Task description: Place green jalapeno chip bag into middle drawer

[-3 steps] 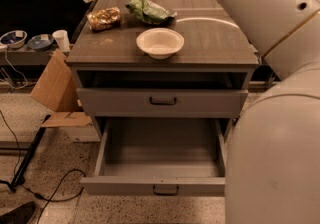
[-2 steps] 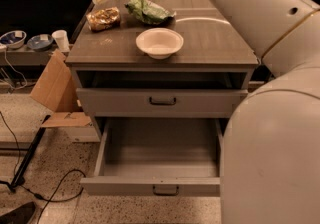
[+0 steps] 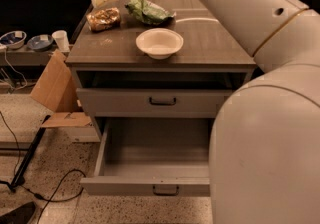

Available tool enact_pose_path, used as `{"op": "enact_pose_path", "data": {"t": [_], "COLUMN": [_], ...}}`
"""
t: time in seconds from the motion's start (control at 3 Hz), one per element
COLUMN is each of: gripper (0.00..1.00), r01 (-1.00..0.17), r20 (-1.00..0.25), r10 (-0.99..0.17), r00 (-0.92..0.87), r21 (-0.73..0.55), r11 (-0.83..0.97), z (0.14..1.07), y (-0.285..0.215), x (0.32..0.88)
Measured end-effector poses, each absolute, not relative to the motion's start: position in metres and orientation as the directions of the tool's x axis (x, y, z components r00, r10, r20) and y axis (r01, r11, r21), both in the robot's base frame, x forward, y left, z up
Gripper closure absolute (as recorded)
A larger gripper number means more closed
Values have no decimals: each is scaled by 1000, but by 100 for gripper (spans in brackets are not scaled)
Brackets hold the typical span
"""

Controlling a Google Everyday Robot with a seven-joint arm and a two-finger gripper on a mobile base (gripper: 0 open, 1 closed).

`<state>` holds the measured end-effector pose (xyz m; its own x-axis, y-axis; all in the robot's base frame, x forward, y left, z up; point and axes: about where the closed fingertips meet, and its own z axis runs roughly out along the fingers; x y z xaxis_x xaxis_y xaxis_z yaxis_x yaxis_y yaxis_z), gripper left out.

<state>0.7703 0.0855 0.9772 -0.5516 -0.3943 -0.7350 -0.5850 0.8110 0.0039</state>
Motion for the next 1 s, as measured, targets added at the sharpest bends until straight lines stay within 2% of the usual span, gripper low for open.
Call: {"op": "enact_pose_path", "data": {"t": [1.0], "gripper": [0], "r01": [-424], "r20": [-700], "r10": [-333], "r00": [-632], "r21": [-46], "r11": [904], "z": [932], "y": [47], "x": [841]}}
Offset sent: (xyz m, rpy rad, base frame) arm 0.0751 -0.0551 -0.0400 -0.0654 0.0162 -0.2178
